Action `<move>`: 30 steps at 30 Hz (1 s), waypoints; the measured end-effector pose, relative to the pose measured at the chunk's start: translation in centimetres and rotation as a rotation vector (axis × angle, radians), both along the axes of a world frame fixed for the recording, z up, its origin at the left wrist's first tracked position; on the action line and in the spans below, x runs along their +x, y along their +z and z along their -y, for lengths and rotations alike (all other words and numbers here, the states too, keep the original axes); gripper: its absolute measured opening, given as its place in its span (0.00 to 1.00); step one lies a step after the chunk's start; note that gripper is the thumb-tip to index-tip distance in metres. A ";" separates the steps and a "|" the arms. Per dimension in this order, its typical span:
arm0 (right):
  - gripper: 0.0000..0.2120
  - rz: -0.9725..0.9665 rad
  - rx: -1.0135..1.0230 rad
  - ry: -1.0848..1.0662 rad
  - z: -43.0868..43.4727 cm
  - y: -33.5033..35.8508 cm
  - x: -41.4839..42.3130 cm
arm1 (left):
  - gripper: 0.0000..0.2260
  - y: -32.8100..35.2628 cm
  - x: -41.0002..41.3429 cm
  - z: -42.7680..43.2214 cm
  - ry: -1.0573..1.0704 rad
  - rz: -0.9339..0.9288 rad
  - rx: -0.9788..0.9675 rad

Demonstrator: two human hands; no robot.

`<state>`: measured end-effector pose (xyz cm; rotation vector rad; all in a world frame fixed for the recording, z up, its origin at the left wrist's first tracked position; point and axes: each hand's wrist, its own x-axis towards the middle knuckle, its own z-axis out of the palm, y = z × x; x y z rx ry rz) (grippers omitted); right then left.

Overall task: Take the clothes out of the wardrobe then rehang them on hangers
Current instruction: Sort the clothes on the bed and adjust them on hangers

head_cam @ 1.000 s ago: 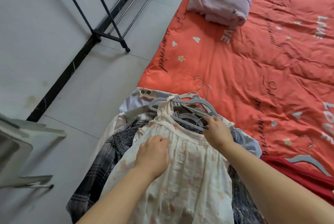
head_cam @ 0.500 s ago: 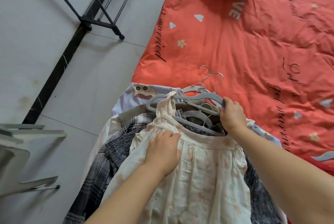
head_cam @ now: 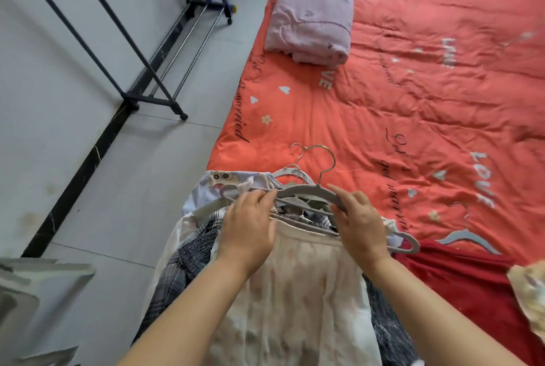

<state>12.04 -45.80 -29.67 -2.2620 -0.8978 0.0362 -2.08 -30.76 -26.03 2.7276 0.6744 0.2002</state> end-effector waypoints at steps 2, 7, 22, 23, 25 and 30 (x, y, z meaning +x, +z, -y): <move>0.20 0.008 0.060 0.000 1.3 2.3 -1.8 | 0.23 2.1 -0.7 0.5 -0.032 0.036 0.052; 0.17 0.077 0.149 -0.020 5.5 8.0 -7.0 | 0.24 5.8 -3.9 2.7 -0.093 0.098 0.171; 0.20 0.229 0.126 -0.468 25.2 18.8 -24.7 | 0.16 13.6 -12.5 18.2 -0.525 0.540 0.193; 0.21 0.236 0.124 -0.496 26.6 19.4 -25.6 | 0.16 14.1 -12.7 19.5 -0.547 0.562 0.198; 0.21 0.262 0.116 -0.546 29.4 20.5 -27.1 | 0.16 15.2 -13.2 22.3 -0.599 0.595 0.181; 0.19 0.306 0.122 -0.638 36.6 22.2 -29.7 | 0.15 17.0 -13.8 29.8 -0.700 0.611 0.054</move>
